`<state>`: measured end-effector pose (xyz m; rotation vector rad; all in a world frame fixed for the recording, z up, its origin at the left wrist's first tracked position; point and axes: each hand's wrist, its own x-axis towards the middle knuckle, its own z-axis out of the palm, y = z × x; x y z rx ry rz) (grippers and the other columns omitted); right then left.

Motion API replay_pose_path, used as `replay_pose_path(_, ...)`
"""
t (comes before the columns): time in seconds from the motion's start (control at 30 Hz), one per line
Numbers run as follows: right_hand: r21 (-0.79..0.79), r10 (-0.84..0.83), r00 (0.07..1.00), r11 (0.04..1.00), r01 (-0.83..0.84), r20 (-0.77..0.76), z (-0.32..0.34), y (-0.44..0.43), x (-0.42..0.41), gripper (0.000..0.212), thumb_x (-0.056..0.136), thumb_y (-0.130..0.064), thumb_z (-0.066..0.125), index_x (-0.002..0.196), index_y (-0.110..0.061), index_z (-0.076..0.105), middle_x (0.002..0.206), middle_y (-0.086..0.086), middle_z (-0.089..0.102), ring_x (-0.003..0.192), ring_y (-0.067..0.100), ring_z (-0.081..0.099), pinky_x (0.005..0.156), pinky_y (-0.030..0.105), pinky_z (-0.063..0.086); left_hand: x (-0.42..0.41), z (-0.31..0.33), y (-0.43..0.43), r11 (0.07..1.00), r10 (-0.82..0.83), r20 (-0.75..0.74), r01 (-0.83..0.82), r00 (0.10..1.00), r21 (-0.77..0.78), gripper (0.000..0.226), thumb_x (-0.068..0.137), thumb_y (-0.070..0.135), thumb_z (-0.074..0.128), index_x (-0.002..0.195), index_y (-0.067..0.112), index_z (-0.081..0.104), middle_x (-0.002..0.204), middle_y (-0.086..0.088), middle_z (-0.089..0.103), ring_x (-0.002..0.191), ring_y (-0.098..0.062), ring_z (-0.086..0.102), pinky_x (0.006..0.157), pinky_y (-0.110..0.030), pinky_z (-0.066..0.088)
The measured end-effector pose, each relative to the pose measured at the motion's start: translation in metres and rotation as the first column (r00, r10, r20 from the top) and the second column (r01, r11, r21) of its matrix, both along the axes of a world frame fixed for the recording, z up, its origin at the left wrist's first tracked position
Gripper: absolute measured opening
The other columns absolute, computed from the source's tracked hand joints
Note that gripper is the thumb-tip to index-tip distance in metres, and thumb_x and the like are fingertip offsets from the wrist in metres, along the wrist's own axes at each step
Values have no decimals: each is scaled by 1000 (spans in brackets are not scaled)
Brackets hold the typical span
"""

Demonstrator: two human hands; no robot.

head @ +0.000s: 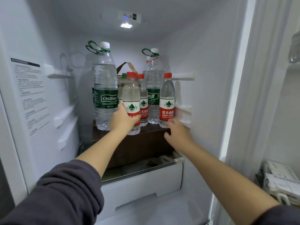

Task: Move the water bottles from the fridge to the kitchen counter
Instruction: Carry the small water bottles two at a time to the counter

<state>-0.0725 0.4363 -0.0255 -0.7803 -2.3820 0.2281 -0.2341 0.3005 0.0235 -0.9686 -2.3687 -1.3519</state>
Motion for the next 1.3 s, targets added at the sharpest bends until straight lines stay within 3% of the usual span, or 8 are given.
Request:
replay_pose_path(0.13, -95, -52, 890, 995, 10, -454, 54, -5, -25, 59, 87, -14, 68, 139, -16, 41, 138, 5, 43, 108, 14, 47, 82, 19, 39, -2, -1, 0, 1000, -27, 38, 27, 999, 16, 65, 75, 44, 78, 121, 15, 41, 115, -8, 63, 102, -30, 62, 73, -38, 50)
replay_pose_path(0.23, -158, -63, 834, 987, -29, -548, 86, -1, -44, 77, 85, -9, 69, 148, -15, 26, 146, 9, 35, 128, 22, 42, 94, 24, 36, -2, -1, 0, 1000, -16, 47, 15, 999, 17, 63, 75, 44, 78, 118, 16, 41, 113, -8, 63, 100, -29, 62, 68, -36, 47)
replay_pose_path(0.33, -253, -91, 833, 965, -60, -545, 102, 9, -59, 85, 82, -7, 73, 150, -15, 22, 147, 10, 37, 132, 25, 42, 105, 33, 43, -2, -1, 0, 1000, -5, 40, 5, 999, 11, 62, 76, 45, 77, 117, 16, 41, 114, -7, 63, 101, -29, 62, 69, -38, 49)
replay_pose_path(0.43, -329, -160, 831, 944, -29, -533, 104, 16, -66, 82, 80, -8, 76, 145, -14, 25, 133, 12, 51, 118, 27, 56, 95, 40, 53, -1, -2, -1, 1000, 1, 30, -2, 1000, 8, 61, 76, 45, 76, 116, 17, 41, 114, -7, 63, 101, -29, 62, 71, -38, 50)
replay_pose_path(0.57, -308, -141, 853, 951, -24, -502, 102, 15, -63, 79, 82, -15, 78, 145, -12, 30, 114, 1, 59, 88, 12, 57, 65, 18, 44, 0, -2, -1, 1000, -9, 36, 9, 999, 13, 60, 77, 45, 76, 116, 17, 40, 114, -6, 62, 101, -28, 62, 68, -36, 46)
replay_pose_path(0.8, -337, -22, 874, 927, -164, -486, 92, 3, -59, 80, 75, -29, 83, 138, -17, 36, 127, 4, 58, 111, 22, 58, 93, 41, 53, -3, -3, -2, 1000, -17, 22, 16, 1000, 18, 61, 76, 46, 76, 117, 18, 40, 115, -6, 62, 102, -30, 62, 72, -39, 51)
replay_pose_path(0.97, -483, -53, 892, 854, -192, -448, 67, 4, -59, 65, 73, -24, 83, 124, -18, 43, 104, -6, 60, 102, 19, 61, 77, 31, 50, -6, -4, -2, 999, -25, 35, 24, 999, 28, 62, 74, 49, 76, 117, 17, 45, 114, -5, 63, 102, -28, 62, 71, -37, 49)
replay_pose_path(1.3, -518, -122, 839, 830, -207, -530, 28, -3, -67, 66, 70, -22, 83, 124, -17, 44, 115, 2, 64, 107, 22, 62, 96, 47, 52, -16, -29, 14, 952, -181, 161, 131, 970, 277, 71, 73, 42, 78, 131, 16, 49, 123, -4, 55, 110, -22, 57, 90, -44, 53)
